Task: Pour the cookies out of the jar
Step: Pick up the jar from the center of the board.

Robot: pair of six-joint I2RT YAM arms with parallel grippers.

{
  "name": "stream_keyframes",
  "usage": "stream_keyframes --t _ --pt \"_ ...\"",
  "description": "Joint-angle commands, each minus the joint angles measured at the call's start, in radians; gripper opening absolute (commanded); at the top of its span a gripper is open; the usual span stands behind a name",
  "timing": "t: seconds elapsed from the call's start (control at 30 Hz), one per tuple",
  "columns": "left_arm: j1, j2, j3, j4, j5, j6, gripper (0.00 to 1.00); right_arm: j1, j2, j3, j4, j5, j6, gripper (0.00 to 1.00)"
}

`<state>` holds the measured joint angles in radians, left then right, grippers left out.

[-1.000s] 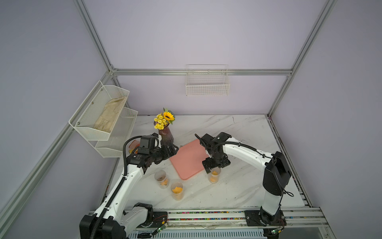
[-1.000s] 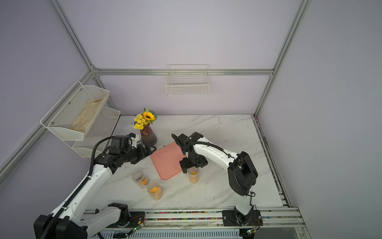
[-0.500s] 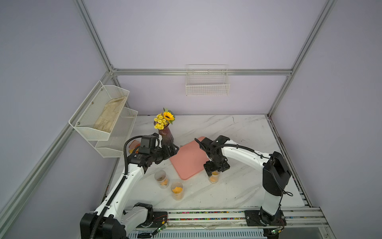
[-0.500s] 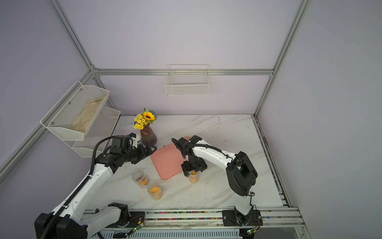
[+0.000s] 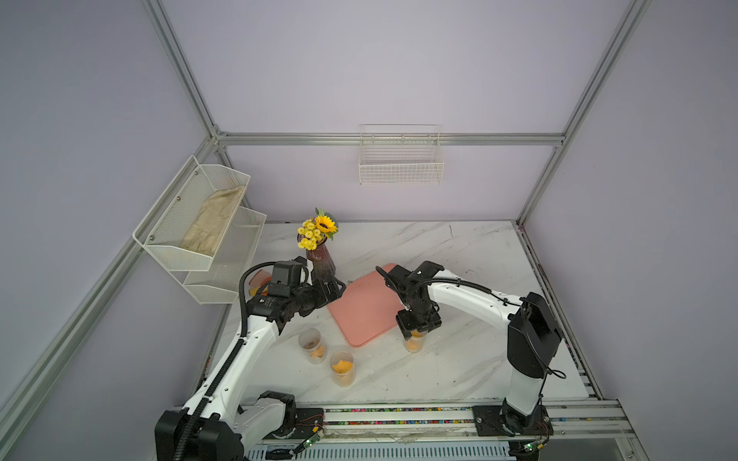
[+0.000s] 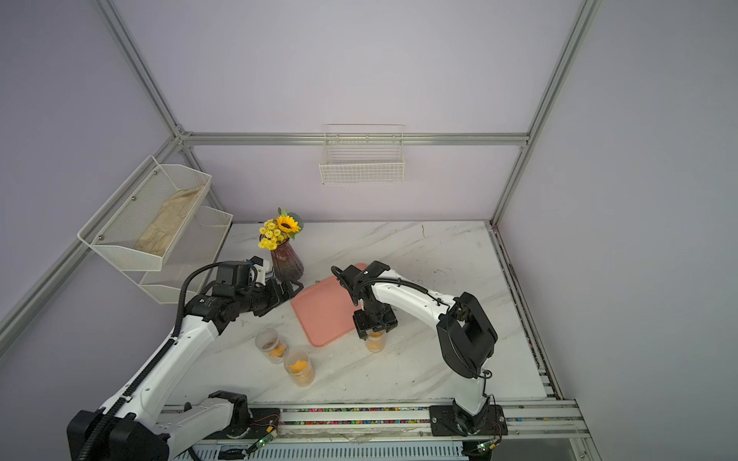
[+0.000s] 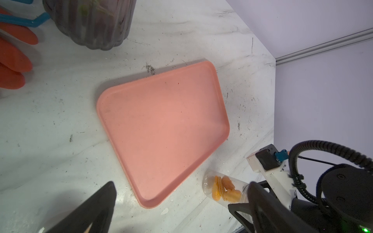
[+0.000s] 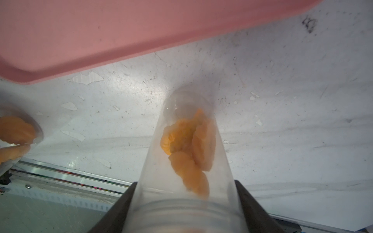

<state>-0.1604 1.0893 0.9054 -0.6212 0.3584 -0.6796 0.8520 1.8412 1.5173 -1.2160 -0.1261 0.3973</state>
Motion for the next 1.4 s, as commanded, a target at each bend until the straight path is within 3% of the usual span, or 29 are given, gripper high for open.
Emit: stream_keyframes --t 0.0,0.3,0.5,0.6,0.73,0.97,1.13,1.37 --pt "-0.007 -0.002 -0.006 0.021 -0.007 0.002 1.0 0.005 -0.008 0.047 -0.055 0.028 0.015 0.64" --pt "-0.006 0.008 0.047 0.019 0.017 0.005 1.0 -0.019 0.002 0.243 -0.117 -0.007 0.02 0.62" --pt "-0.007 0.057 0.126 -0.002 0.066 0.0 1.0 -0.16 0.005 0.385 -0.066 -0.208 -0.015 0.61" --pt "-0.006 0.079 0.159 0.02 0.169 0.016 1.0 -0.235 -0.009 0.409 0.037 -0.346 0.011 0.61" --pt "-0.007 0.101 0.19 0.112 0.333 -0.003 1.0 -0.329 -0.054 0.353 0.279 -0.568 0.111 0.61" --pt "-0.01 0.117 0.202 0.393 0.552 -0.154 1.0 -0.478 -0.184 0.074 1.002 -0.819 0.54 0.6" --pt "-0.014 0.136 0.18 0.572 0.637 -0.27 1.0 -0.505 -0.168 0.08 1.189 -0.906 0.659 0.59" --pt "-0.018 0.173 0.151 0.917 0.752 -0.535 1.0 -0.505 -0.157 0.024 1.497 -1.017 0.894 0.6"
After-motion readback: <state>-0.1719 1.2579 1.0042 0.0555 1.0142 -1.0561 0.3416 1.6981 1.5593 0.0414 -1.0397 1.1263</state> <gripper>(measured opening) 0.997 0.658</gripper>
